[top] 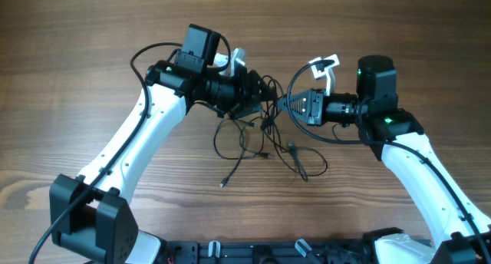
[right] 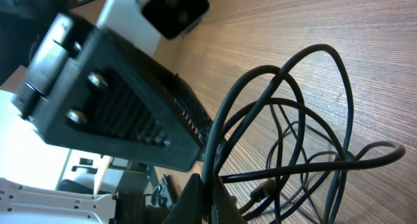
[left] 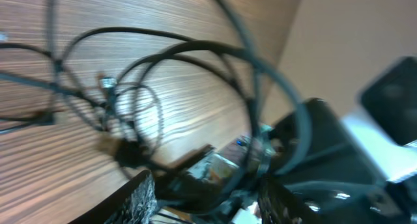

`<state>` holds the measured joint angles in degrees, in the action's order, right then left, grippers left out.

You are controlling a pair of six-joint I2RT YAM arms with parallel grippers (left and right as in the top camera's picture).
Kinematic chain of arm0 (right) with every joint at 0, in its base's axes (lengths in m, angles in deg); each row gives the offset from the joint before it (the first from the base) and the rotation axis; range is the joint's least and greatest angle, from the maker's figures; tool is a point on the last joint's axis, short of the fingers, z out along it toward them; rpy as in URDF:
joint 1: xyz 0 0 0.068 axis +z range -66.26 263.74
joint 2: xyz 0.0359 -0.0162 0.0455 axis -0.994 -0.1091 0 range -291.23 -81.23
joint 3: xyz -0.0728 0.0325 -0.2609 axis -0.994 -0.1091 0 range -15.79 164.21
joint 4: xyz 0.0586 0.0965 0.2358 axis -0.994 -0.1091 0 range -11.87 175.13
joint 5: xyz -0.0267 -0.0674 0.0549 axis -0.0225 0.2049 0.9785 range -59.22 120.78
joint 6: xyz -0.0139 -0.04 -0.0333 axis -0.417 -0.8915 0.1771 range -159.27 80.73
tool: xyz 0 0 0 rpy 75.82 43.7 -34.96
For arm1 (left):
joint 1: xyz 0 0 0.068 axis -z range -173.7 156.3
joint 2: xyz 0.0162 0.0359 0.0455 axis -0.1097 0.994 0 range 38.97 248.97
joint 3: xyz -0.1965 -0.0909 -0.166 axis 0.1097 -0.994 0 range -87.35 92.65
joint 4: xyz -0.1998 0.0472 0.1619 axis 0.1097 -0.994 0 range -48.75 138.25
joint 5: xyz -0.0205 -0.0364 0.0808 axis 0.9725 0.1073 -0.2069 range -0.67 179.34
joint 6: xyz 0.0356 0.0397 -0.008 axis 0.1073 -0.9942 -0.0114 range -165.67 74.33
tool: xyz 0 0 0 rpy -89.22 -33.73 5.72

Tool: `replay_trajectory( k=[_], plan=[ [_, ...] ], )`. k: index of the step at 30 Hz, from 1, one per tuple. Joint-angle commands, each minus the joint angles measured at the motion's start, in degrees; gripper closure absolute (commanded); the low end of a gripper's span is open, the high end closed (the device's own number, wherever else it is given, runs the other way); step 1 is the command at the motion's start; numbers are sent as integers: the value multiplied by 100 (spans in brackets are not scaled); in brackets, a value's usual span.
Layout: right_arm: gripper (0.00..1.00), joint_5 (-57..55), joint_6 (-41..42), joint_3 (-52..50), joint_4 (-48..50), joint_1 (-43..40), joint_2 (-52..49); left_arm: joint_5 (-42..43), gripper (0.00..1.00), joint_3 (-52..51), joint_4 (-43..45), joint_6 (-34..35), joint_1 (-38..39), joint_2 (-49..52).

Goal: Untangle cables

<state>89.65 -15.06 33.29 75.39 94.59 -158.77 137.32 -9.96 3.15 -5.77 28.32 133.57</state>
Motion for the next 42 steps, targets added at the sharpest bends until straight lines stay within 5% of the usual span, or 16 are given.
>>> replay_trajectory(
  k=[1, 15, 25, 35, 39, 42],
  plan=[
    [96, -70, -2, 31, 52, 22, 11, -426, 49, 52, -151, -525, 13, 0],
    [96, -164, 308, 31, 118, 22, 11, -391, 56, 52, 92, -1707, 693, 0],
    [96, 146, 1513, 31, 1200, 22, 11, -396, 57, 52, 94, -1725, 787, 0],
    [96, 603, 1810, 31, 1523, 22, 11, -466, 63, 52, 129, -1722, 787, 0],
    [96, 833, 2199, 31, 1919, 22, 11, -1172, 79, 52, 94, -1720, 787, 0],
    [96, 831, 2704, 31, 2009, 22, 11, -2865, 87, 52, -131, -1471, 787, 0]
  ],
)
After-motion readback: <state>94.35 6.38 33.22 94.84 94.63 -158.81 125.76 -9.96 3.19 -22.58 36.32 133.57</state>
